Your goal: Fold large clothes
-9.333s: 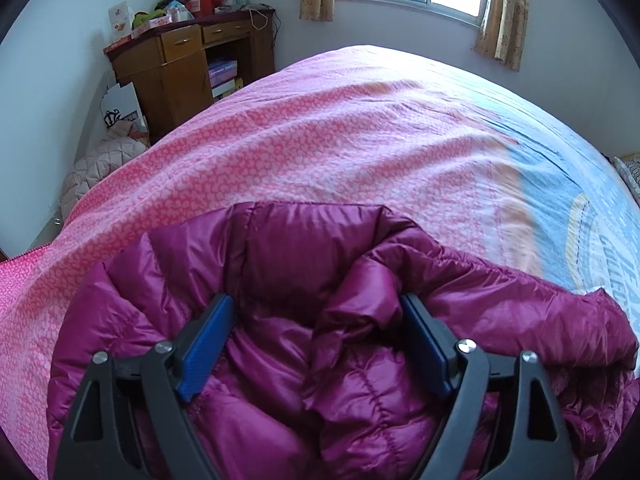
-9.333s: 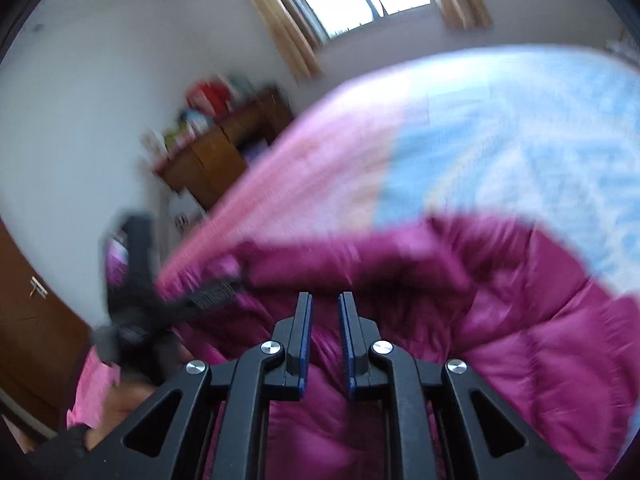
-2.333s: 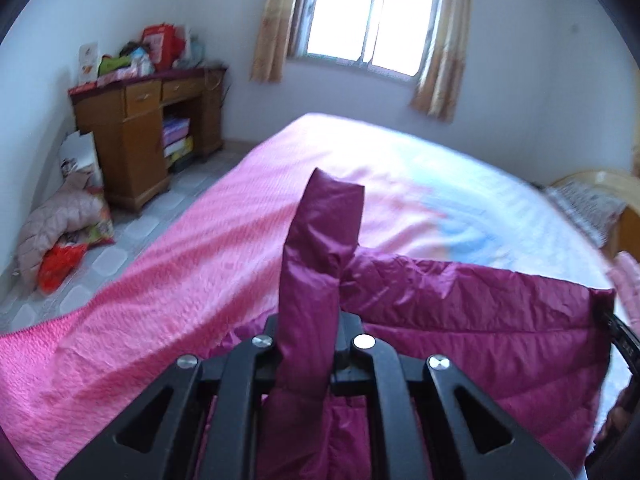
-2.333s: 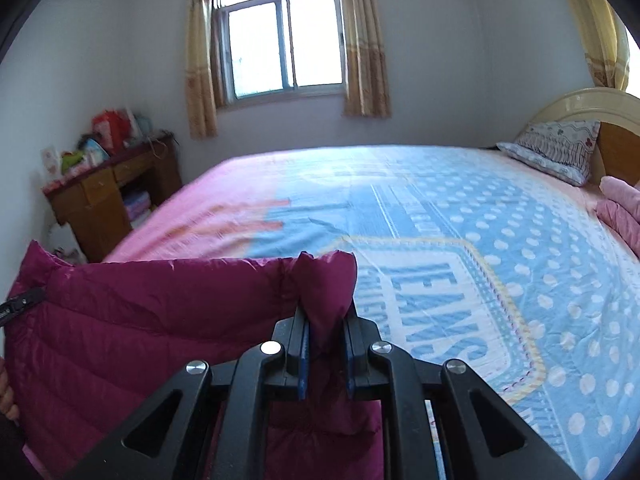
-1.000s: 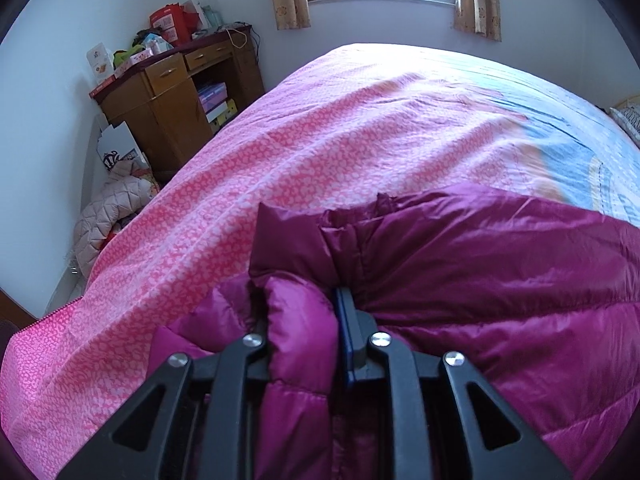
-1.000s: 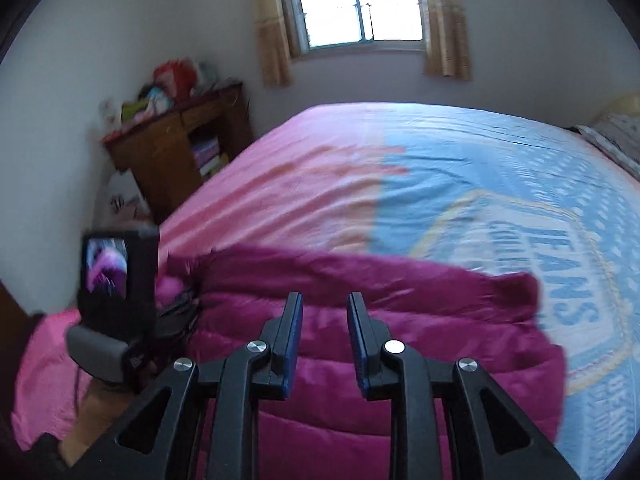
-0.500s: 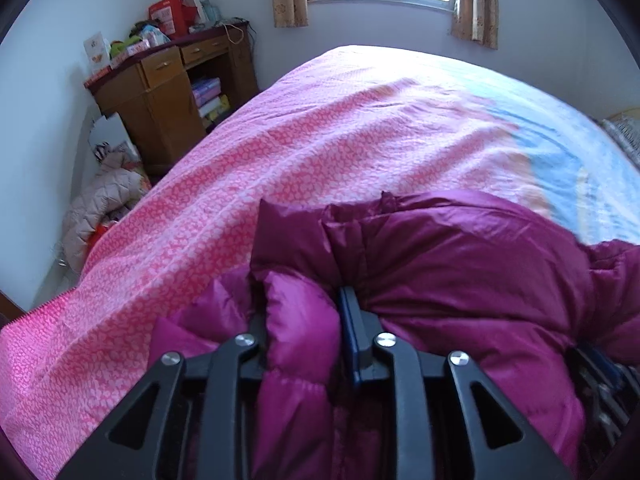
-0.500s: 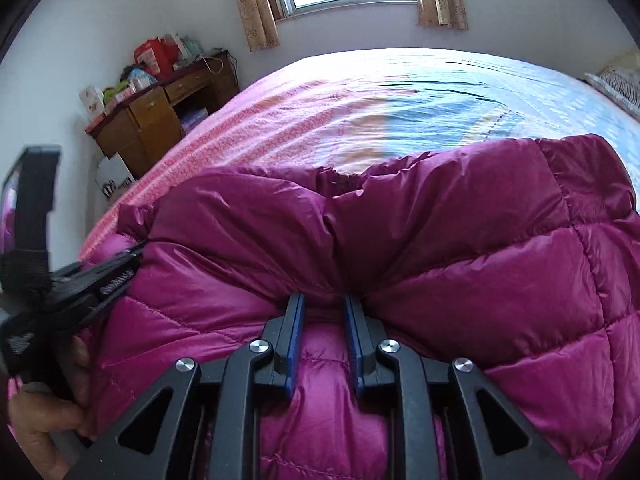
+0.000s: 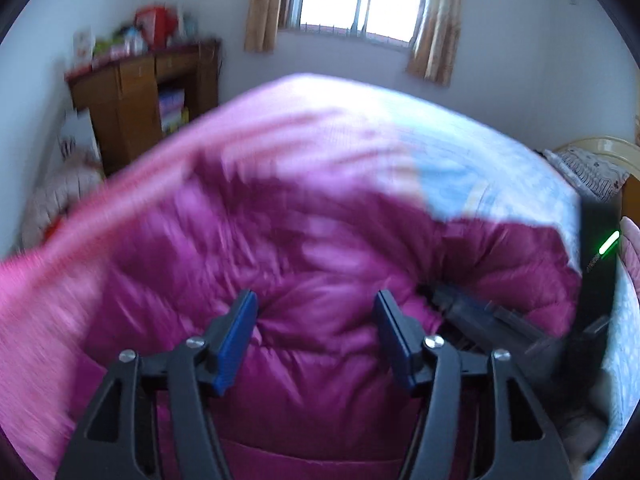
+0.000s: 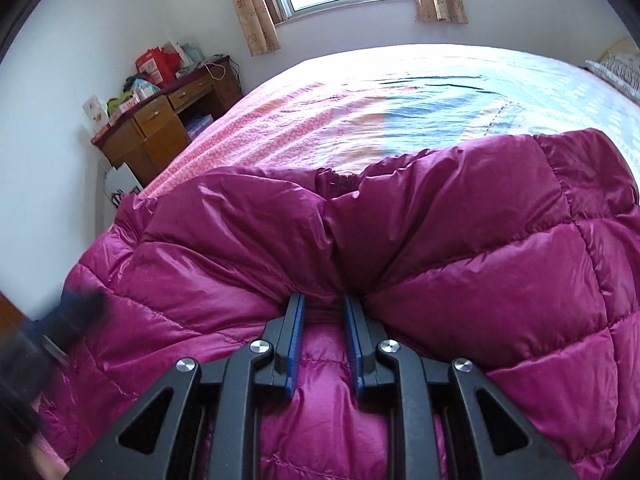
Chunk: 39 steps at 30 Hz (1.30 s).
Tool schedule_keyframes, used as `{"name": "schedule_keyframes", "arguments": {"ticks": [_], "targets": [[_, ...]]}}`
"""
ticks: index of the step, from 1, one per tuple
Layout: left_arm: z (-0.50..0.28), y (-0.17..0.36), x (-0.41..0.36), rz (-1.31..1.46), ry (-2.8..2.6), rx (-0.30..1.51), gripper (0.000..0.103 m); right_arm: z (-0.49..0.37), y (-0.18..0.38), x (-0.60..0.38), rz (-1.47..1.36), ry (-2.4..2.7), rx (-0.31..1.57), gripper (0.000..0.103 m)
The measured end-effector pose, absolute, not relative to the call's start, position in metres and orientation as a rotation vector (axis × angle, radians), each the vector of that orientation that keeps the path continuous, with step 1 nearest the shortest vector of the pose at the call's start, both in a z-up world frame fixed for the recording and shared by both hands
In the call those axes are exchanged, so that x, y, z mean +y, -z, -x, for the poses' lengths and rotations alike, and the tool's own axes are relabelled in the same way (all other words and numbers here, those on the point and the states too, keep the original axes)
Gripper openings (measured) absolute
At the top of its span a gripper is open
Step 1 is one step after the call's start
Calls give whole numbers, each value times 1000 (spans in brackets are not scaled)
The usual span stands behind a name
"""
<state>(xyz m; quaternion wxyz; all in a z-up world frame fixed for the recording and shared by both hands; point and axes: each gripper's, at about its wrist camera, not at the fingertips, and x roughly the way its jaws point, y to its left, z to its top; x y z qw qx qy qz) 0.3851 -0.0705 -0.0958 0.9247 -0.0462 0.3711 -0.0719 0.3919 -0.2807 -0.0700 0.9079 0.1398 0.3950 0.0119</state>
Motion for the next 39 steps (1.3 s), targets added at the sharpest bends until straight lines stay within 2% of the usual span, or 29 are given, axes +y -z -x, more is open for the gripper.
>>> {"name": "schedule_keyframes", "arguments": {"ticks": [5, 9, 14, 20, 26, 28, 30, 32, 35, 39], "targets": [[-392, 112, -76, 95, 166, 774, 71, -387, 69, -284, -320, -37, 810, 20], [-399, 117, -91, 27, 132, 792, 73, -364, 50, -295, -374, -41, 768, 20], [-394, 112, -86, 18, 126, 791, 73, -299, 14, -327, -298, 103, 676, 20], [-390, 109, -88, -31, 99, 783, 74, -276, 57, -355, -228, 155, 766, 19], [-378, 102, -77, -22, 144, 786, 75, -280, 58, -357, -230, 157, 769, 19], [-359, 89, -59, 7, 173, 763, 75, -282, 58, -359, -244, 150, 765, 19], [-336, 76, -32, 97, 176, 711, 80, -281, 58, -361, -256, 144, 761, 19], [-311, 69, 5, 184, 99, 641, 95, -281, 58, -362, -261, 142, 760, 19], [-292, 74, 45, 270, -24, 612, 96, -279, 60, -361, -257, 144, 759, 19], [-295, 100, 64, 392, -19, 697, 96, -279, 58, -355, -230, 159, 760, 19]]}}
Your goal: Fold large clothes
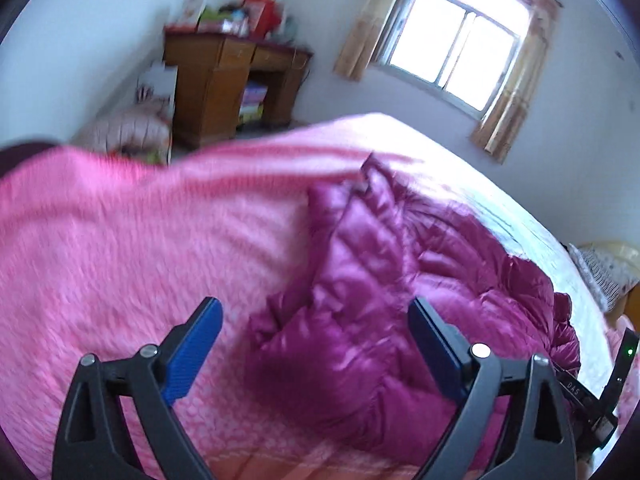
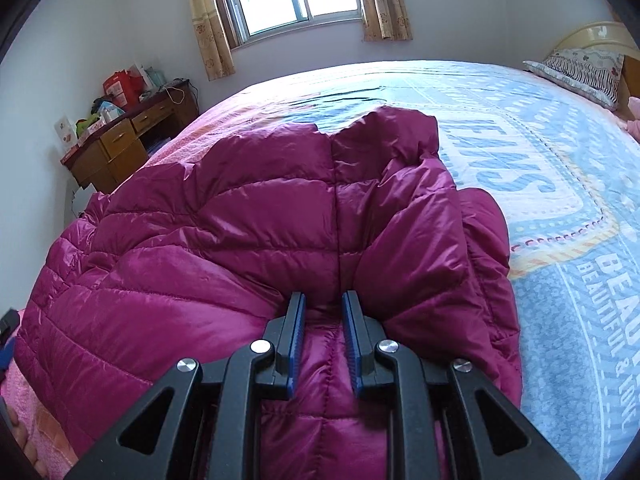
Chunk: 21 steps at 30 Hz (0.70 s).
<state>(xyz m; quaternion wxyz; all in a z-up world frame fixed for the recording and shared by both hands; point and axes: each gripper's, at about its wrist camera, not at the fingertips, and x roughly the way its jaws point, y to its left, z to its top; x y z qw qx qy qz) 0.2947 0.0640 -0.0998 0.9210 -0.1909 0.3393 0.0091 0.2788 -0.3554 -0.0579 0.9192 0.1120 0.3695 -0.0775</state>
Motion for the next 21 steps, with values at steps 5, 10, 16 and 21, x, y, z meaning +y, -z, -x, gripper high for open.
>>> {"name": "schedule_keyframes", "arguments": {"ticks": [5, 10, 16, 21], "targets": [[-297, 112, 51, 387, 10, 735, 98, -264, 22, -321, -152, 168, 675, 18], [-297, 113, 48, 411, 26, 732, 98, -260, 0, -255, -187, -83, 662, 17], [-294, 112, 54, 438, 53, 724, 98, -278, 60, -227, -219, -141, 796, 15], [-301, 110, 44, 481, 61, 710, 98, -280, 68, -251, -385, -192, 798, 5]]}}
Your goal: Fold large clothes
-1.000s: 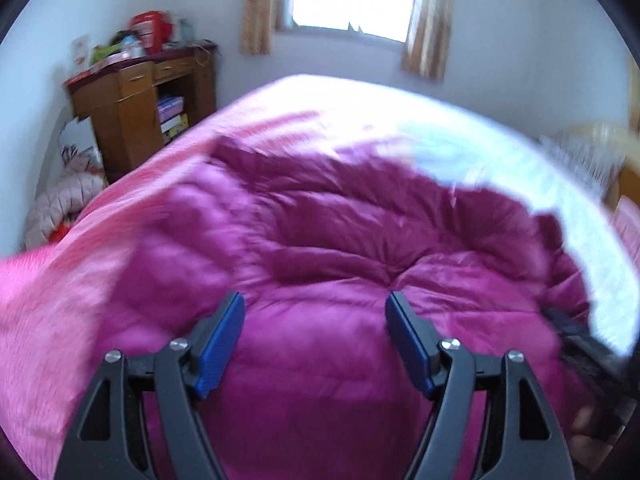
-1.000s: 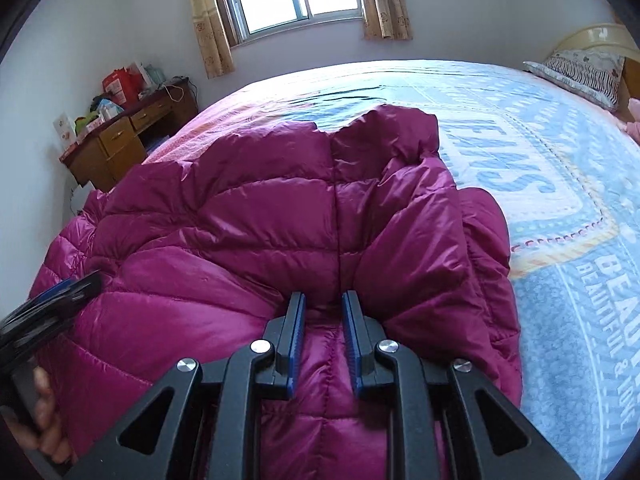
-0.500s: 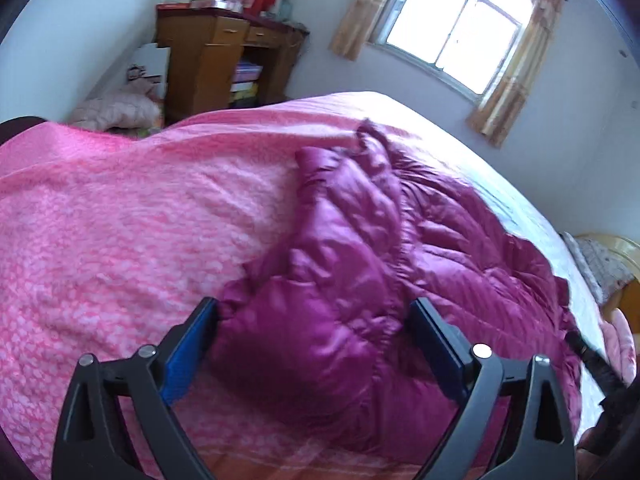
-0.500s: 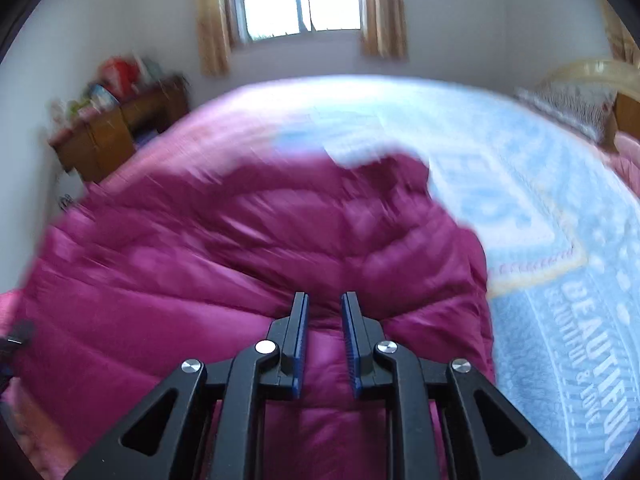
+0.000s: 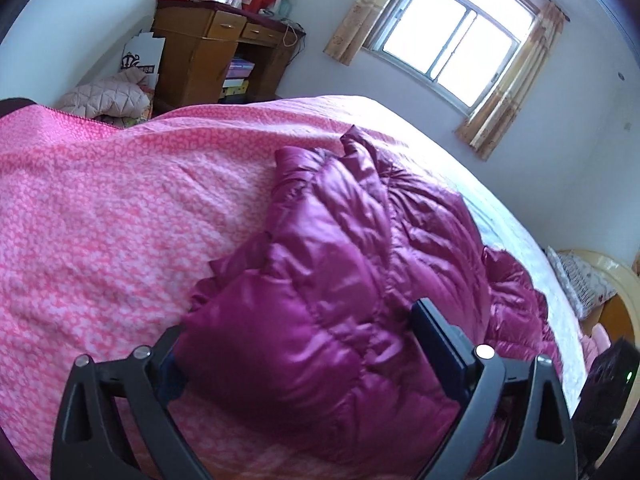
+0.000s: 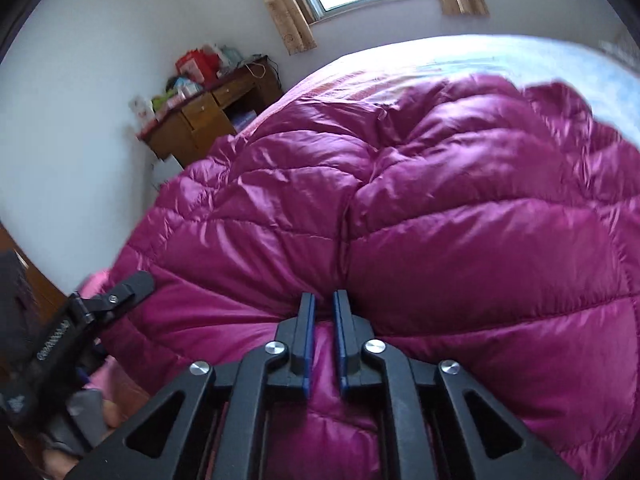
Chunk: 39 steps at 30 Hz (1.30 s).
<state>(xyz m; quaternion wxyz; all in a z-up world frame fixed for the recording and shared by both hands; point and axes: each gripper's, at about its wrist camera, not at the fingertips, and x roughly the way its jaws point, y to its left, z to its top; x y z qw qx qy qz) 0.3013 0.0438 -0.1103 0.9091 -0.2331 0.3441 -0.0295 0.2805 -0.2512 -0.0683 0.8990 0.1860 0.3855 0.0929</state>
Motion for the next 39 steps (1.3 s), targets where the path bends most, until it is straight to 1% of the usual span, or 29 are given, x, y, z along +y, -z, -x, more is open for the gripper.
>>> {"name": "schedule_keyframes", "arguments": {"ticks": [1, 2, 3, 5, 7, 8, 10, 16, 19, 22, 23, 26, 30, 35, 39], "targets": [[-303, 110, 42, 491, 63, 704, 93, -281, 70, -253, -393, -196, 797, 5], [-304, 109, 40, 498, 70, 699, 78, -281, 70, -254, -400, -199, 796, 5], [-305, 108, 39, 506, 89, 692, 69, -280, 70, -254, -401, -199, 795, 5], [-305, 101, 34, 486, 111, 675, 41, -278, 72, -255, -404, -202, 794, 5], [-303, 86, 24, 418, 141, 636, 26, -277, 73, -254, -418, -207, 791, 5], [-302, 80, 21, 397, 153, 622, 23, -277, 74, -252, -431, -212, 789, 4], [-299, 62, 11, 357, 186, 575, 21, -278, 74, -252, -455, -221, 787, 4], [-286, 17, -39, 169, 280, 469, 19, -280, 80, -266, -568, -284, 821, 4], [-268, 2, -76, 13, 337, 397, 19, -277, 77, -290, -708, -336, 857, 4], [-254, -3, -106, -95, 415, 360, 19, -252, 64, -331, -809, -314, 760, 5], [-251, -3, -118, -131, 439, 354, 19, -240, 58, -350, -813, -281, 727, 7], [-239, 8, -157, -248, 520, 360, 19, -205, 52, -403, -847, -177, 656, 7], [-226, 34, -203, -379, 596, 411, 18, -163, 64, -464, -905, -59, 620, 7], [-213, 62, -235, -486, 644, 467, 18, -130, 86, -501, -966, 8, 598, 7], [-213, 76, -240, -520, 636, 493, 18, -121, 94, -518, -1006, 12, 594, 8]]}}
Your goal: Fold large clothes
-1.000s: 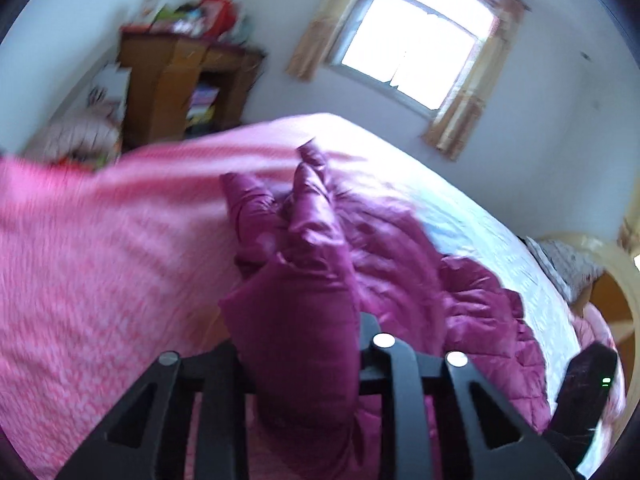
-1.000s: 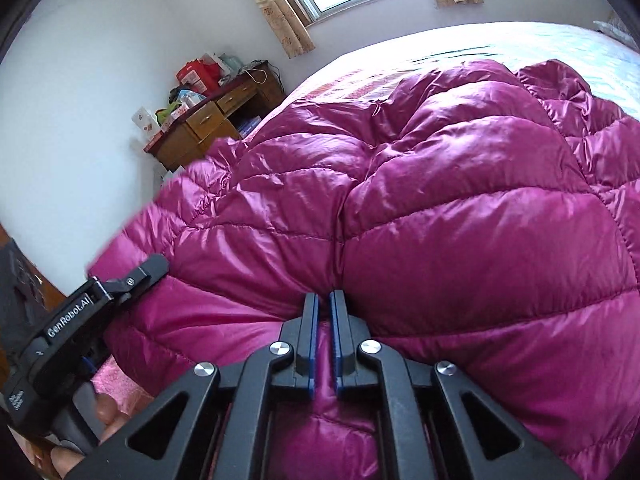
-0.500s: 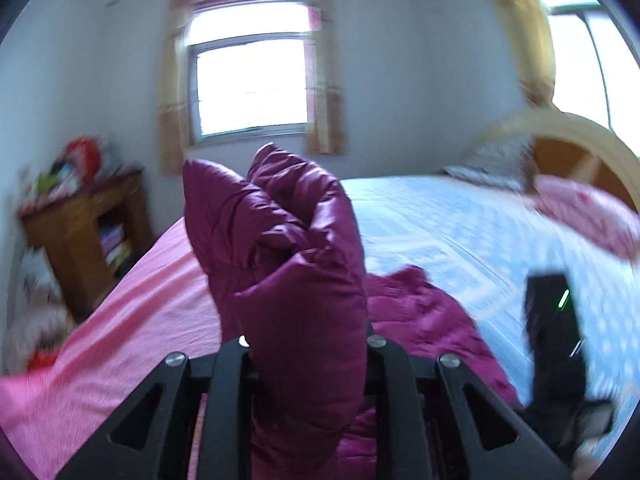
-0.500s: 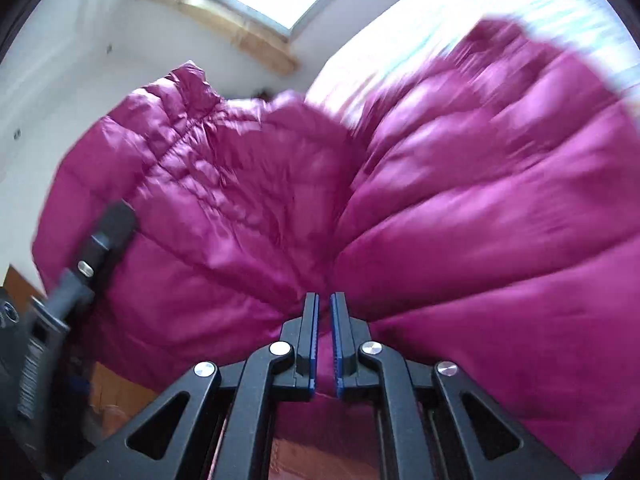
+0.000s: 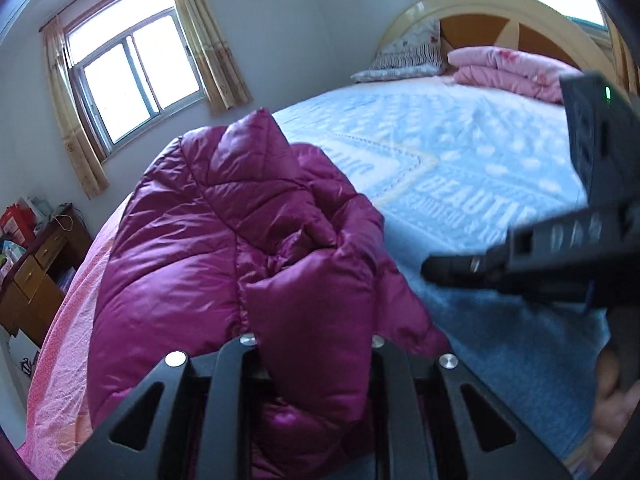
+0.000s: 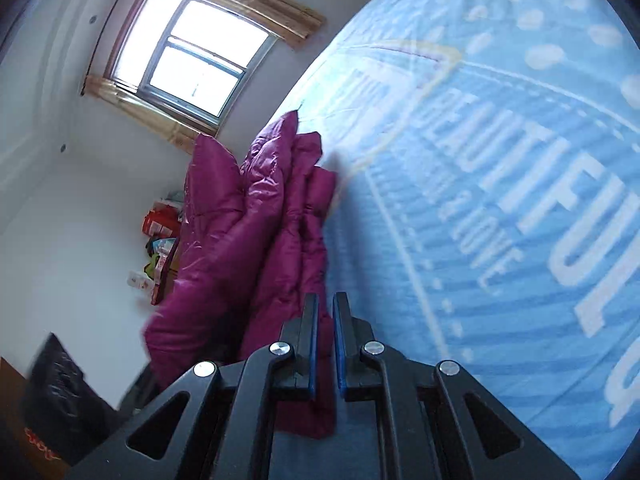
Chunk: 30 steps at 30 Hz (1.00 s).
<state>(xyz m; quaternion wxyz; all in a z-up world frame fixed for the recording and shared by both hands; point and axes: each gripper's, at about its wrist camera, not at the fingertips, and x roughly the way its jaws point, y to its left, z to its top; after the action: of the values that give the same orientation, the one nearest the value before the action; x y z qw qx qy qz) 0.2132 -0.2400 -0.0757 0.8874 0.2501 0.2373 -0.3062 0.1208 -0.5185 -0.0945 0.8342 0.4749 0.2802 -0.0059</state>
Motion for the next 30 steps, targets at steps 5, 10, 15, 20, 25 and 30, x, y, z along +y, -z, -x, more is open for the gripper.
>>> {"name": "schedule_keyframes", "arguments": {"ticks": [5, 10, 15, 20, 25, 30], "targets": [[-216, 72, -234, -471, 686, 517, 21, -136, 65, -532, -990, -38, 547, 10], [-212, 73, -238, -477, 687, 509, 23, -182, 38, -525, -860, -79, 576, 85], [-211, 72, -234, -462, 703, 503, 25, -254, 23, -500, -710, -108, 691, 84], [-213, 71, -230, -427, 727, 514, 26, -286, 4, -462, -414, -160, 721, 32], [-215, 70, -231, -411, 788, 521, 32, -288, 19, -476, -516, -246, 695, 20], [-199, 80, -255, -550, 813, 502, 33, -297, 83, -517, -803, -262, 751, 18]]}}
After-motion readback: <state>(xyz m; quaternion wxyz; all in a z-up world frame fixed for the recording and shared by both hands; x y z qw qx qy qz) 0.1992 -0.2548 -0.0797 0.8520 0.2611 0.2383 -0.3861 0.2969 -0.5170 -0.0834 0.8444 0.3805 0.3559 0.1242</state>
